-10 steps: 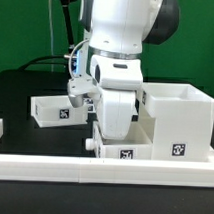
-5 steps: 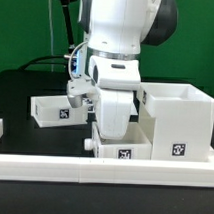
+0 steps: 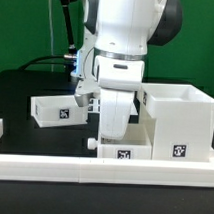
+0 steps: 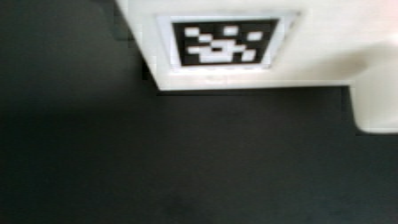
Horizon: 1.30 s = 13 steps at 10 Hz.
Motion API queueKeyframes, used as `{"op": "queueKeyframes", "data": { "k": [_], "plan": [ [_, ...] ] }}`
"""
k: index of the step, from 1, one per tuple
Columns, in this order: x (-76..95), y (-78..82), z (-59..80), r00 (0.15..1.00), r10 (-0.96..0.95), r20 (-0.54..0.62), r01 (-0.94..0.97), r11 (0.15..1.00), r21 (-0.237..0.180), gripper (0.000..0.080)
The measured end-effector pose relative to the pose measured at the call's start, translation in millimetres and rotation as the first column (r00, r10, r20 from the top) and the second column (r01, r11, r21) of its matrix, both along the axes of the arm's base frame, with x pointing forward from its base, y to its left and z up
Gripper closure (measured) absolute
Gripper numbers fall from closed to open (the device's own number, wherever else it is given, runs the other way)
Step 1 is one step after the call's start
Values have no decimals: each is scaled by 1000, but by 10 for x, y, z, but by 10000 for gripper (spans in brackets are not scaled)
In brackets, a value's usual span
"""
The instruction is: Assemble drawer
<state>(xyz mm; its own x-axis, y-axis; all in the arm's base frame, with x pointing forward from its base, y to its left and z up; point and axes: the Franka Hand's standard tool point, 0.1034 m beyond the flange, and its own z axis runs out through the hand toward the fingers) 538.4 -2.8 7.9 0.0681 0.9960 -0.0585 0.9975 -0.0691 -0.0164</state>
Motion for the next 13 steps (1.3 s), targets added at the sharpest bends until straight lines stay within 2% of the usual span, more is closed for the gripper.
{"op": "queueKeyframes", "data": {
  "k": [13],
  "plan": [
    [-2,-28,-4,998,55,9,-54,998,-20,757]
  ]
}}
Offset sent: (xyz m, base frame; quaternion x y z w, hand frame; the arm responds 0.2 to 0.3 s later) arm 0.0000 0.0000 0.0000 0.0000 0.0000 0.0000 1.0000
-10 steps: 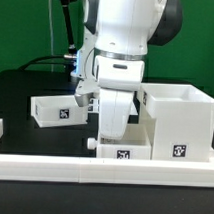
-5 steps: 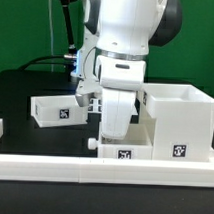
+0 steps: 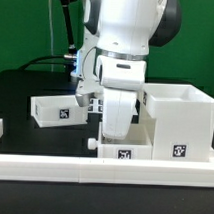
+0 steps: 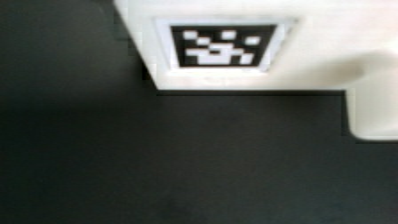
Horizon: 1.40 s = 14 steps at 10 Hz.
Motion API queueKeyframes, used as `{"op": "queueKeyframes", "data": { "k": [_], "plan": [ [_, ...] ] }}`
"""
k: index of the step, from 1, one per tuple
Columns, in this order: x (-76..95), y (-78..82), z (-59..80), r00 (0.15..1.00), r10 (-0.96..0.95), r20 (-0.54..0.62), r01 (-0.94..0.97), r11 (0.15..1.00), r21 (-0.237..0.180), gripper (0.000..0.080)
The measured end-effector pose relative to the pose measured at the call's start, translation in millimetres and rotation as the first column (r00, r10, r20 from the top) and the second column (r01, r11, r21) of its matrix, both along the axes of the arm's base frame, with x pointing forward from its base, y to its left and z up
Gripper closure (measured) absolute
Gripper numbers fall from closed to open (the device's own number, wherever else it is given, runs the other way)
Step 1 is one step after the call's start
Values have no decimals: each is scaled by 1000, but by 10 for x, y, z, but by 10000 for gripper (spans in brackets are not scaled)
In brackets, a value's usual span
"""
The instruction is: Assemble drawer
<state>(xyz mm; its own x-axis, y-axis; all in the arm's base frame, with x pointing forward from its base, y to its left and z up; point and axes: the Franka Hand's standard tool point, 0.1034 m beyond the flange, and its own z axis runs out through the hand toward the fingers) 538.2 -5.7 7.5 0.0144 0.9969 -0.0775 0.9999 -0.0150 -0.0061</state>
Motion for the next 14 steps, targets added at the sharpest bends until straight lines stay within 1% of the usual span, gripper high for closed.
{"op": "queueKeyframes", "data": {
  "k": [3,6,8,10,11,13,14],
  "plan": [
    [3,7,0,999,38,-1,-38,999,-4,757],
    [4,3,0,999,35,0,-35,999,-3,757],
    [22,42,0,1000,14,2,-14,1000,-2,757],
    [36,46,-5,1000,17,4,-17,1000,-3,757],
    [37,45,-5,1000,15,5,-15,1000,-4,757],
    [33,-8,-7,1000,16,2,-16,1000,-5,757],
    [31,0,-10,1000,15,1,-15,1000,-5,668]
  ]
}}
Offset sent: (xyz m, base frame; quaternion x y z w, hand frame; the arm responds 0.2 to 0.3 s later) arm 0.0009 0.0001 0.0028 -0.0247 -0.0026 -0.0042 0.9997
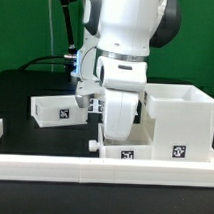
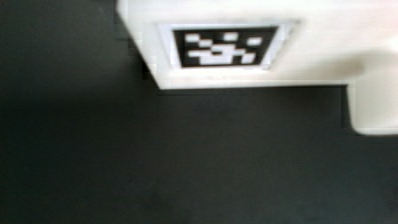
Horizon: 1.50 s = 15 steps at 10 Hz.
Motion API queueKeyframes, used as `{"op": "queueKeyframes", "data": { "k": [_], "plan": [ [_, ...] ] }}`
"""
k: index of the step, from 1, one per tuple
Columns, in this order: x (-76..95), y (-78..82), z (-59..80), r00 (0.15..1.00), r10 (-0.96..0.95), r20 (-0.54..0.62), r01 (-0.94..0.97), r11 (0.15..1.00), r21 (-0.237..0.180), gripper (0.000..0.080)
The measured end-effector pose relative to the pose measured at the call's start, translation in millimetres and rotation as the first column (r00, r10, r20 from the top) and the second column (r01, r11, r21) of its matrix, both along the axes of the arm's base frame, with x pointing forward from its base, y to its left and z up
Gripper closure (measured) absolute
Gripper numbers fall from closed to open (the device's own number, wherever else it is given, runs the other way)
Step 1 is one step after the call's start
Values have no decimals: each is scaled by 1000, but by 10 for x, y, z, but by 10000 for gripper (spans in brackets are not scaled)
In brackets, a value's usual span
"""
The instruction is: Assemble drawer
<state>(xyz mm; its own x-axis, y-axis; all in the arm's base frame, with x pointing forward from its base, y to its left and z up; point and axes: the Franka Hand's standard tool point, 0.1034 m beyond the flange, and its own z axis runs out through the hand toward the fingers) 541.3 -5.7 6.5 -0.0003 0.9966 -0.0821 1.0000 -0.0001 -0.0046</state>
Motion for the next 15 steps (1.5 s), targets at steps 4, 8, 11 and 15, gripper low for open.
{"op": "queueKeyframes", "data": {
  "k": [4,8,11,15],
  "plan": [
    [53,10,197,1000,-3,7,3,1000,-6,309],
    [159,-92,588,999,0,32,1,1000,-18,153],
    [178,-502,668,995,94,21,-93,995,-32,151],
    [129,-829,622,991,134,3,-134,991,18,151]
  ]
}}
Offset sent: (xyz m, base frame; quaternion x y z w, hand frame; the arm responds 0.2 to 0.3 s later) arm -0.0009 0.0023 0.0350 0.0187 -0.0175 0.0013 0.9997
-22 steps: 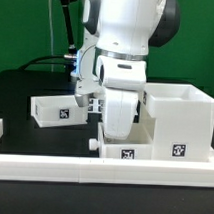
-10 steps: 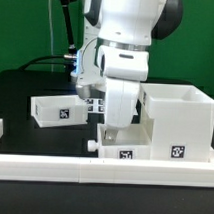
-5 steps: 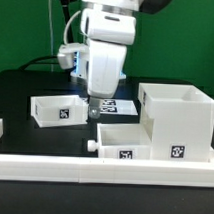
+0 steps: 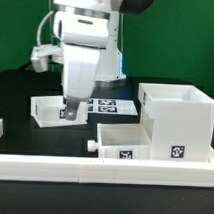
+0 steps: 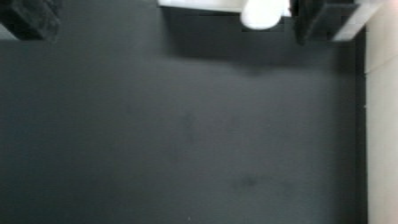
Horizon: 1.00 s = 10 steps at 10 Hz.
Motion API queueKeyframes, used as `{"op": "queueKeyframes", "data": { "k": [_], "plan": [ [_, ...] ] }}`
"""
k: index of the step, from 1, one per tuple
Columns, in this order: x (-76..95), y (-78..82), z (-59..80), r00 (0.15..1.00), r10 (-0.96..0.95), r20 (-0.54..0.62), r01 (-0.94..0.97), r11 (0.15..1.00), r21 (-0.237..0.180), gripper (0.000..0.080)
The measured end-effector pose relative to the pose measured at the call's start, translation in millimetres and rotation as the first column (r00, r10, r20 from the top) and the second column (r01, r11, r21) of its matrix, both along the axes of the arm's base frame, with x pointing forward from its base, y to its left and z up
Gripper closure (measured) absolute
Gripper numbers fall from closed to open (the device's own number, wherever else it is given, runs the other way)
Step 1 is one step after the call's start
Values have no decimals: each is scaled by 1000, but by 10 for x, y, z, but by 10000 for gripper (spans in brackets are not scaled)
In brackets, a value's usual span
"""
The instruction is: Assemble drawer
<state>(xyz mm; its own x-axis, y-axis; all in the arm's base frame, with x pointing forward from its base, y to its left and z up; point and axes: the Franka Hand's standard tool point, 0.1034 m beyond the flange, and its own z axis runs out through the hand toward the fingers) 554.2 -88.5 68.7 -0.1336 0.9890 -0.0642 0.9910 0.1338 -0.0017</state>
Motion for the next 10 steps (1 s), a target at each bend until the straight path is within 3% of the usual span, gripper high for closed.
{"op": "queueKeyframes", "data": {
  "k": [2,3,5,10],
  "plan": [
    [3,-140,-76,999,44,-25,-42,998,49,151],
    [42,-148,-83,998,61,-26,-60,996,64,151],
    [26,-165,-188,995,79,-60,-70,988,137,151],
    [88,228,-374,995,43,-86,-28,986,164,151]
  ]
}}
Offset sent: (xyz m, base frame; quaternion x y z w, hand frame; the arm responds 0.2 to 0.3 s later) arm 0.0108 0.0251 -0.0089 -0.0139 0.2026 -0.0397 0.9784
